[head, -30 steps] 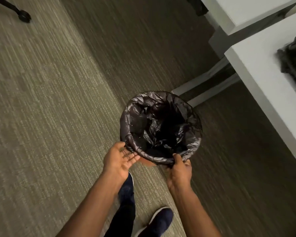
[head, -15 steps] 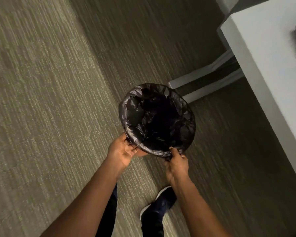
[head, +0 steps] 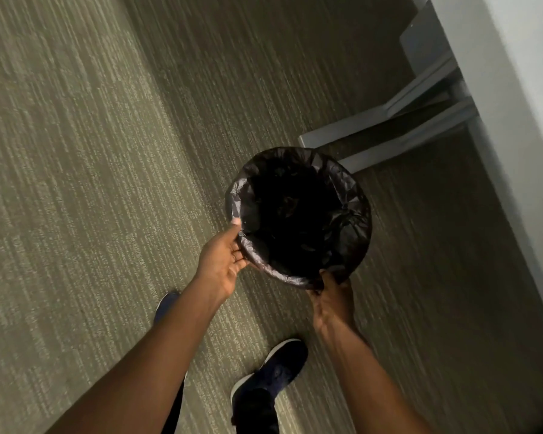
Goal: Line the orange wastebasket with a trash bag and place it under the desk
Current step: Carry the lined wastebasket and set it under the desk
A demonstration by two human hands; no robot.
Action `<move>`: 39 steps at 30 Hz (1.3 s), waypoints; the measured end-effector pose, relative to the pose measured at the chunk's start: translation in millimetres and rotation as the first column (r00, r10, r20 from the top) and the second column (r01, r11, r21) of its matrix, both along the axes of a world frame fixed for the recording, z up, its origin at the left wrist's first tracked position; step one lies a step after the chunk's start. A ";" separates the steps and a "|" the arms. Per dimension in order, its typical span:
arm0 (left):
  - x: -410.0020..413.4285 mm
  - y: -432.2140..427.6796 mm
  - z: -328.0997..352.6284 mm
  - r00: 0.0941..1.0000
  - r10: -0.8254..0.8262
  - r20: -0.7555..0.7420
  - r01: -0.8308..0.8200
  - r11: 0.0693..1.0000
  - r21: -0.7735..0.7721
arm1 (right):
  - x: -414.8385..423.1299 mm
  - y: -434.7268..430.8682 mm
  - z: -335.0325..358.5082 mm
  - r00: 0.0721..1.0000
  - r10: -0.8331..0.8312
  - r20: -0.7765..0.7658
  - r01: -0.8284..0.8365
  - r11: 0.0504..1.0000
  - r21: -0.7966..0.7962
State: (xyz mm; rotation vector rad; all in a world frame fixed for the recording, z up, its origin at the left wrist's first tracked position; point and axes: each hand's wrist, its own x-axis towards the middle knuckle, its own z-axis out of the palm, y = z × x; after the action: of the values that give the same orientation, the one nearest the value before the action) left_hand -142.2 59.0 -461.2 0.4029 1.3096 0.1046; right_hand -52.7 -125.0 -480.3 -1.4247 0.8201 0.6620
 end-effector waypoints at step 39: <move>193.3 -86.1 -92.3 0.775 -0.593 0.215 0.441 0.753 0.488 | 163.0 -104.5 -82.9 0.986 -0.082 0.148 0.130 0.927 -0.353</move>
State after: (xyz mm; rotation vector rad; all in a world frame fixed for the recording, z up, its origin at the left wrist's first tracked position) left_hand 51.1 -27.2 -553.4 1.0633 0.7570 -0.0267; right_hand 110.3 -229.5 -563.2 -1.7222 0.9408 0.3382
